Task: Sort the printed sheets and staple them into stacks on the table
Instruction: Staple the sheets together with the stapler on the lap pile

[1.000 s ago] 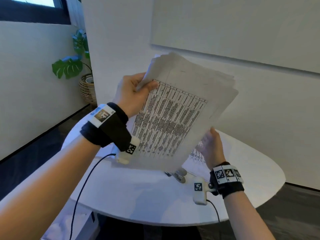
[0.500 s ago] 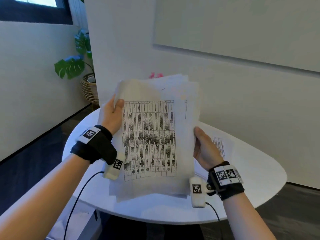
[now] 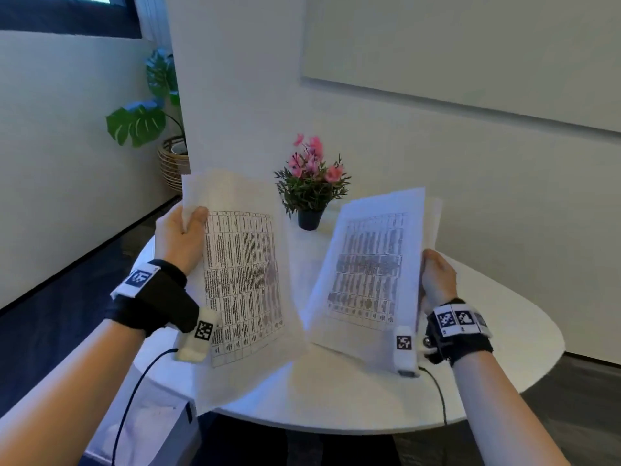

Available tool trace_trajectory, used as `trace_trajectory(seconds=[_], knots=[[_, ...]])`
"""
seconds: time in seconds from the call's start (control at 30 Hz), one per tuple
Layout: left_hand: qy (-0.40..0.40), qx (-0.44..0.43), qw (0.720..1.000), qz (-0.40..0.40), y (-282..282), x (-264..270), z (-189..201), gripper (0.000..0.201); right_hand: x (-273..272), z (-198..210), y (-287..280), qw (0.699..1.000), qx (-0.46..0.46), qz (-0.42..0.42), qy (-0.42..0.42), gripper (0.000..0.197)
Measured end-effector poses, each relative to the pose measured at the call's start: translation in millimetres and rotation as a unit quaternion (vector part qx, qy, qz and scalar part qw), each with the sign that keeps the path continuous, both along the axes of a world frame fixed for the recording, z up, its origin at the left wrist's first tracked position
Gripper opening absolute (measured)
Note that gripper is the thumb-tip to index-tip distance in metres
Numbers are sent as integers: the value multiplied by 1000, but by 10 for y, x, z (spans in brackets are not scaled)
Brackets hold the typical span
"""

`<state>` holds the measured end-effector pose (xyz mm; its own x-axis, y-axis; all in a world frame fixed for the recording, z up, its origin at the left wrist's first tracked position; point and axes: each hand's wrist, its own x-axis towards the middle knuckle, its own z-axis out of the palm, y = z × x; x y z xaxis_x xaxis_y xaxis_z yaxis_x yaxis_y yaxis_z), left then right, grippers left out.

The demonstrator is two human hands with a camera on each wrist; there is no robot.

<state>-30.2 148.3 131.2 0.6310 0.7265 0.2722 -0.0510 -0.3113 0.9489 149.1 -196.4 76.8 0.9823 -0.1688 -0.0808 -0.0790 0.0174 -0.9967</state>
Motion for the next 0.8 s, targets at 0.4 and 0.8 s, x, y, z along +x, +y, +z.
trace_trajectory(seconds=[0.4,0.8], knots=[[-43,47,997,-48,-181,-222,249,14,225,-267,-276,864,-488,106,54,42],[-22,90,996,6,-92,-243,234,20,-718,-549,570,699,-655,286,3,35]])
